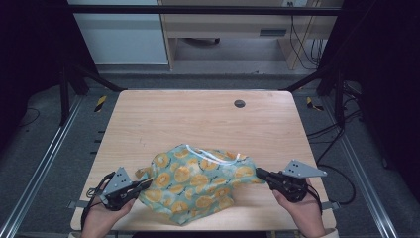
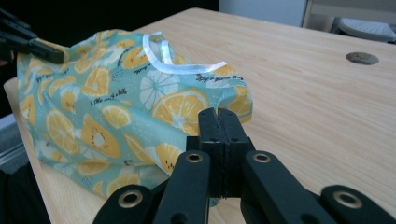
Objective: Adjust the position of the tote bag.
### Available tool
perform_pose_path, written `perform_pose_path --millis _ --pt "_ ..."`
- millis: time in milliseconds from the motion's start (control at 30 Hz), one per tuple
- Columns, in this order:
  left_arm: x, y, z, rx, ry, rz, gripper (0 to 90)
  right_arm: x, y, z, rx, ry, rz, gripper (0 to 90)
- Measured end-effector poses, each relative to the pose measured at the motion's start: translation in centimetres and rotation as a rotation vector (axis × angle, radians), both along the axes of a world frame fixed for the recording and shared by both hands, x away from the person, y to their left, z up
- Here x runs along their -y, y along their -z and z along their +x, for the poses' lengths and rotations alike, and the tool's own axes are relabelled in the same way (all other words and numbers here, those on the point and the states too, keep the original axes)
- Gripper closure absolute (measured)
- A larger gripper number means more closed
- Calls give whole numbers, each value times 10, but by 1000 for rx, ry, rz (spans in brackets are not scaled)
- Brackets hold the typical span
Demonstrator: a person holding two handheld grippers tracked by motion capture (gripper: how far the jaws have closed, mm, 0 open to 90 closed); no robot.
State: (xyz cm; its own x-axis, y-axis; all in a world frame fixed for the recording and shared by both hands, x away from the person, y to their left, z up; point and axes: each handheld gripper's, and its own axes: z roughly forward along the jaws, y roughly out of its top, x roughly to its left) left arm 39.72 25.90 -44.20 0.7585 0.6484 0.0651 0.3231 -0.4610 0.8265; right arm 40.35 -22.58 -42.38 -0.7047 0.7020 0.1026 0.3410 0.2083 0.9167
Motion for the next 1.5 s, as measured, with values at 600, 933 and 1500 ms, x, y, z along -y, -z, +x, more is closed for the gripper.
perform_pose_path --millis 600,933,1500 --pt "0 -2 -2 -8 57 37 900 -3 3 -2 -9 -36 -23 900" --pt "-13 -14 -10 18 68 -60 900 2 -14 -25 96 -73 66 900" --pt "10 22 -1 -117 196 184 900 -15 28 -20 -66 -261 -205 900"
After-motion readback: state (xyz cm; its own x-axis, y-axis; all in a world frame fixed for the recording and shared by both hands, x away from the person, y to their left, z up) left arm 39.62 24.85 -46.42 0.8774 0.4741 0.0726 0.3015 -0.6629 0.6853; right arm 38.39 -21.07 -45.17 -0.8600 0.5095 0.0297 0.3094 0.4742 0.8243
